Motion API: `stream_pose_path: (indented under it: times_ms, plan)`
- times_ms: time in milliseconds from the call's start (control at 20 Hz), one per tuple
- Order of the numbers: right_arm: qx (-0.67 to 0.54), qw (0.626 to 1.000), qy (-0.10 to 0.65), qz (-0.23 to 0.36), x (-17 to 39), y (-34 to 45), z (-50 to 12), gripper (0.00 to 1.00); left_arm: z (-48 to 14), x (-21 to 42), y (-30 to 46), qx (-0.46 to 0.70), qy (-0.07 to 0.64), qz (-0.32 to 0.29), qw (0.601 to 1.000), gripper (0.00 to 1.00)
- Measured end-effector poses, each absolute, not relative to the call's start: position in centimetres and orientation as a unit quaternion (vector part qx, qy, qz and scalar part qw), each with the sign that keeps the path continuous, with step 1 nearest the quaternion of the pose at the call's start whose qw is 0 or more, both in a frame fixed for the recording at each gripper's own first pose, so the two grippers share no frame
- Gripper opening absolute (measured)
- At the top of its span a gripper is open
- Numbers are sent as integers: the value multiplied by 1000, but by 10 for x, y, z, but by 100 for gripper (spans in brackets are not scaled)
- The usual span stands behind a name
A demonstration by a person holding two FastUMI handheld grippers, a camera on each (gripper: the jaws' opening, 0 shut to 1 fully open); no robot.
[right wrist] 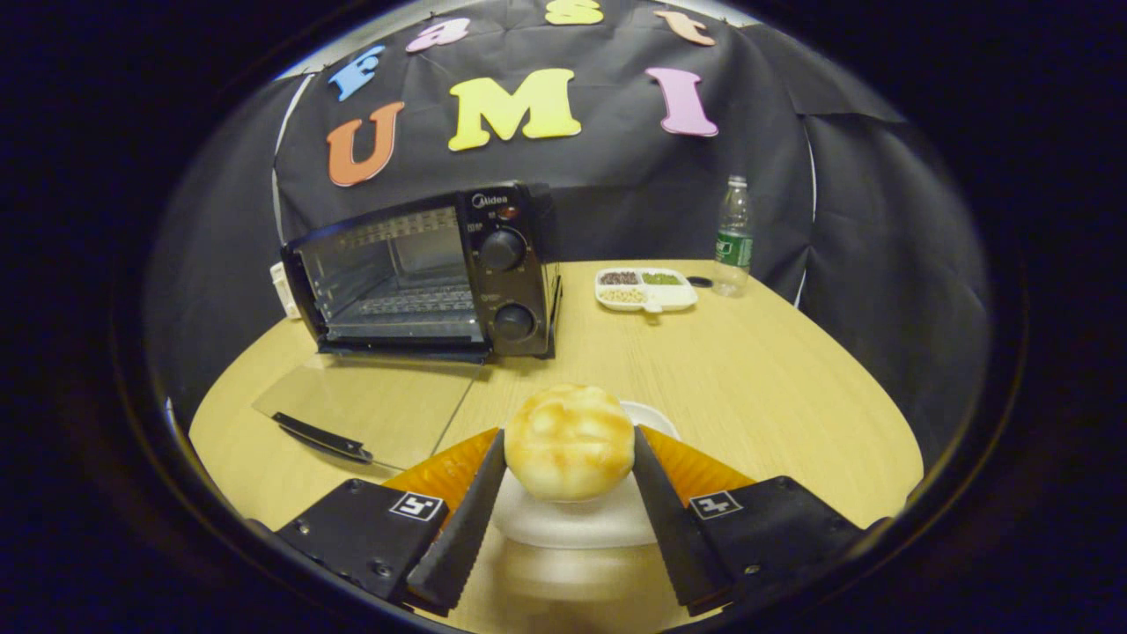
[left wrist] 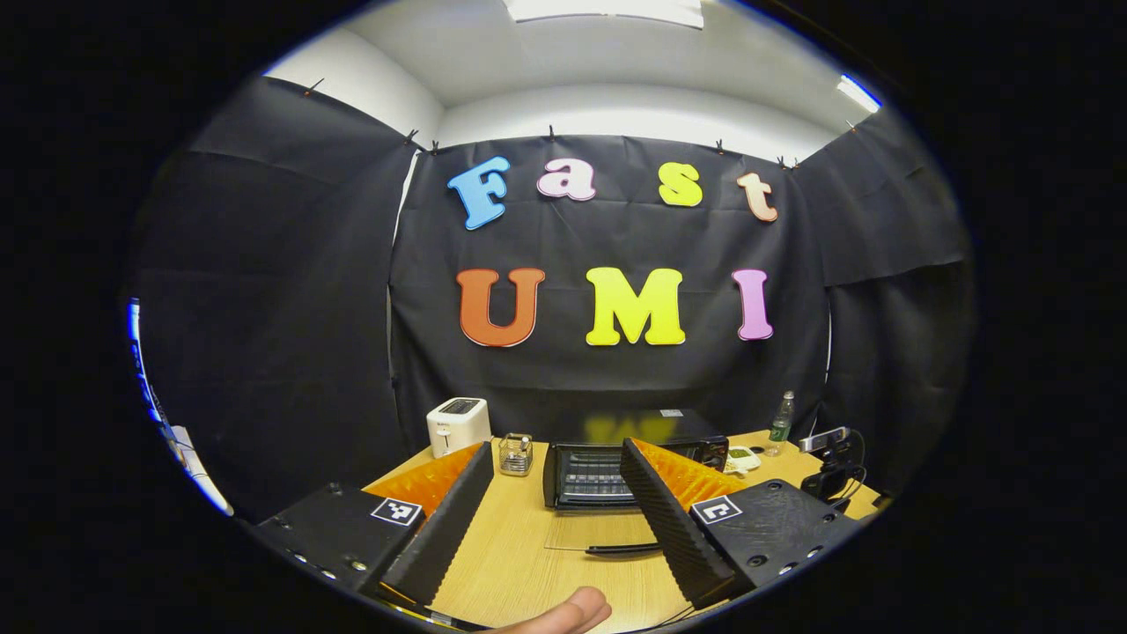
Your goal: Open the electric oven with the left hand, put the food in, and close the electric oven.
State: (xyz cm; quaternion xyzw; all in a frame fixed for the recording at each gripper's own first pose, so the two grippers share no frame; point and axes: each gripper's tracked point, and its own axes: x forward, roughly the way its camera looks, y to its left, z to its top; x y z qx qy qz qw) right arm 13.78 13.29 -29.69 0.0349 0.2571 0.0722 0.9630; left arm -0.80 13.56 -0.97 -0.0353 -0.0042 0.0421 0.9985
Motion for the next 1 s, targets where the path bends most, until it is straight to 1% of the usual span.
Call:
stream_pose_path:
  times_ms: [250,300,350,500,700,750,950,1000]
  plan:
    - [150,954,240,97,145,176,-273,86,-12,9,134,-54,3,30,998,94]
    - [174,950,235,107,147,189,-269,86,-11,11,136,-50,1,30,998,86]
    - [197,945,231,118,148,203,-266,86,-9,11,138,-46,-1,31,998,94]
    - [282,928,188,156,162,240,-248,86,-6,11,146,-42,-9,38,998,94]
    - [358,907,145,168,183,276,-233,84,-15,14,148,-57,1,38,998,95]
    - [370,903,143,164,189,285,-233,84,-18,17,149,-58,3,38,998,95]
    - [379,893,177,167,212,329,-244,86,-28,25,158,-61,15,43,997,95]
    - [379,893,179,163,222,336,-245,86,-29,26,160,-62,16,44,997,86]
